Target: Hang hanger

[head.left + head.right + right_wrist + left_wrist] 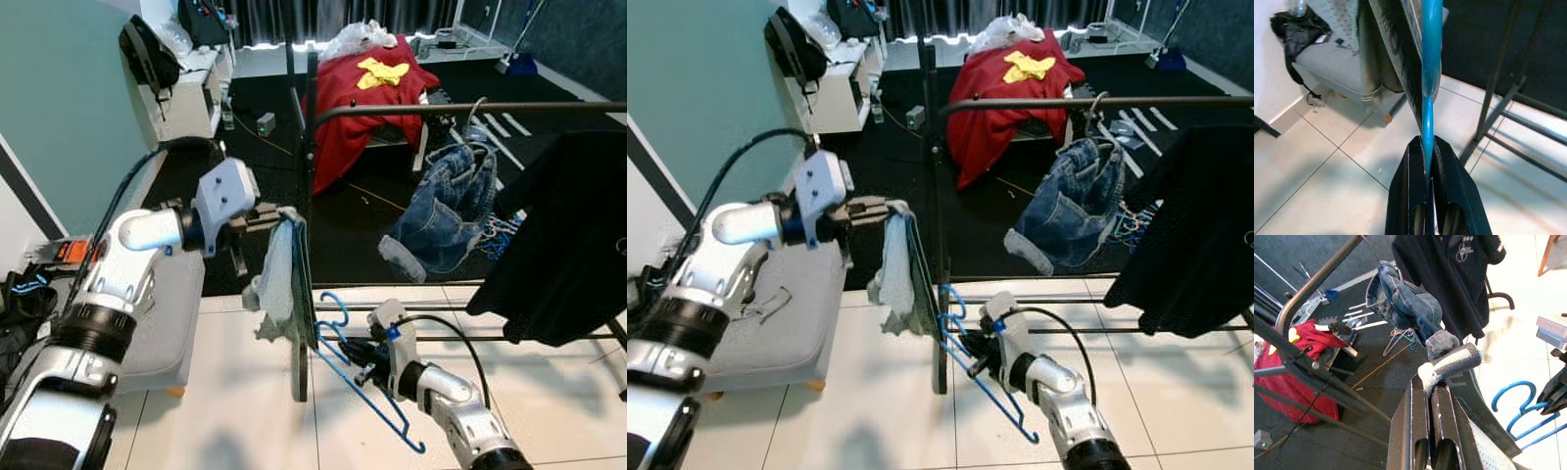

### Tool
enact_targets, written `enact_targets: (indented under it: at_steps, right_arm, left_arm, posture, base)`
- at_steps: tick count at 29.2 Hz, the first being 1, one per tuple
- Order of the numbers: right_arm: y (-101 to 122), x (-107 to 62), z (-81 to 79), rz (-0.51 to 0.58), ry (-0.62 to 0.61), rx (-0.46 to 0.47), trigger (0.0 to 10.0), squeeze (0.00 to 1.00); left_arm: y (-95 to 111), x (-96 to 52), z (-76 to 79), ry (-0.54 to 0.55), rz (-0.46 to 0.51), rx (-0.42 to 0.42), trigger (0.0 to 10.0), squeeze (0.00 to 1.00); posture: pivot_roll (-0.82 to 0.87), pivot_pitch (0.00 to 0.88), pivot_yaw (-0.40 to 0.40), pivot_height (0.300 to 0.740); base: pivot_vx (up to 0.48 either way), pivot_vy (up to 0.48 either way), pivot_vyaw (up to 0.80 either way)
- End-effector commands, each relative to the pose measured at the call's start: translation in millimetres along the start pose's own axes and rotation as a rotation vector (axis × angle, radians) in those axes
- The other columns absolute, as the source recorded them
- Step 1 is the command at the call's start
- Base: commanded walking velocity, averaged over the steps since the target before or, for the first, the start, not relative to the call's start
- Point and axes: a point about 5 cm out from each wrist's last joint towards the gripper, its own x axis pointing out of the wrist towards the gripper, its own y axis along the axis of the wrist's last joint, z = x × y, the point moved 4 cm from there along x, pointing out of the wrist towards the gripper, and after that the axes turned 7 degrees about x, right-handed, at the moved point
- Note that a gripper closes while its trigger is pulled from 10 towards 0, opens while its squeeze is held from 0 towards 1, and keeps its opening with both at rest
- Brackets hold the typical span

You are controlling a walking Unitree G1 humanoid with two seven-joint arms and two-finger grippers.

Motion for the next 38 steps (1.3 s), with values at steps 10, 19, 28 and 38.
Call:
enact_targets:
  at_steps: [10,19,28,38]
  right_arm:
    - [62.5,1.9,13.2,0.363,-0.148,0.395,10.0,0.0]
    - [81.0,6.6,2.4,0.454,-0.103,0.661,10.0,0.0]
    - [81.6,13.3,1.6,0.421,-0.141,0.936,10.0,0.0]
    - [62.7,22.0,12.9,0.341,-0.254,1.014,10.0,0.0]
  left_arm:
    - [-19.0,-18.6,31.3,-0.056,-0.108,0.018,10.0,0.0]
    - [-24.0,-23.5,55.1,-0.043,-0.126,0.038,10.0,0.0]
    - [-14.2,-29.6,71.1,0.109,-0.085,0.003,10.0,0.0]
    - [-0.9,-52.4,27.1,0.546,-0.088,0.037,10.0,0.0]
  posture:
    - [-0.05,0.046,0.074,0.74]
    - [-0.06,0.044,0.076,0.74]
    - [-0.06,0.054,0.07,0.74]
    - [-0.04,0.061,0.04,0.74]
  base:
    - [0.0,0.0,0.0]
    - [0.0,0.0,0.0]
    - [0.0,0.0,0.0]
    - [0.0,0.0,0.0]
